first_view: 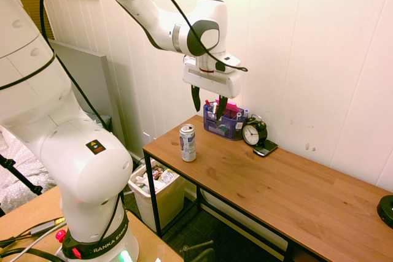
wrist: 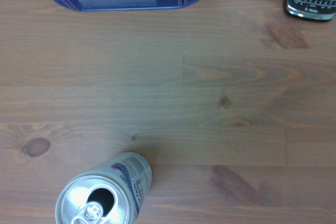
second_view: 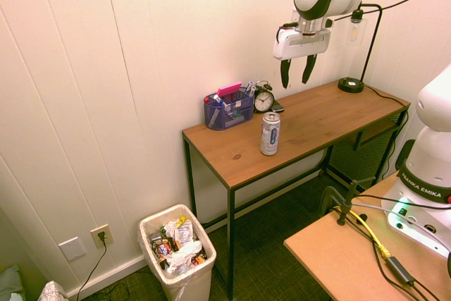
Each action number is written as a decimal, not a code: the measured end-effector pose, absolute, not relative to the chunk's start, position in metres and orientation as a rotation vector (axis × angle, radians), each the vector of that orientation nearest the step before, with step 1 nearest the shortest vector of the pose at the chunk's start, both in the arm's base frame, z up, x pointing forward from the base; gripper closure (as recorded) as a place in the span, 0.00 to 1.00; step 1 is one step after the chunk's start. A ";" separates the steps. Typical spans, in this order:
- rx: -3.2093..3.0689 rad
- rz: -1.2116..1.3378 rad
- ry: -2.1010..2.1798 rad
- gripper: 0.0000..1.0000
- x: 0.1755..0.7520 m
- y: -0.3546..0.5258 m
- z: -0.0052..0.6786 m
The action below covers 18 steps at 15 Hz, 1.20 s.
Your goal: Throw the can in the trash bin
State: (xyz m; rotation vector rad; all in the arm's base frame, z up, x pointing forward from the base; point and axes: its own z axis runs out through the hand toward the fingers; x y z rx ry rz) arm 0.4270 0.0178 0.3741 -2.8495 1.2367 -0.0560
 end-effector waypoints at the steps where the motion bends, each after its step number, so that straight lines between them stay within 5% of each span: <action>1: -2.850 -0.055 1.237 0.00 0.427 0.018 0.374; 10: -2.954 0.046 1.161 0.00 0.402 0.089 0.317; 18: -2.947 0.075 1.143 0.00 0.444 0.122 0.262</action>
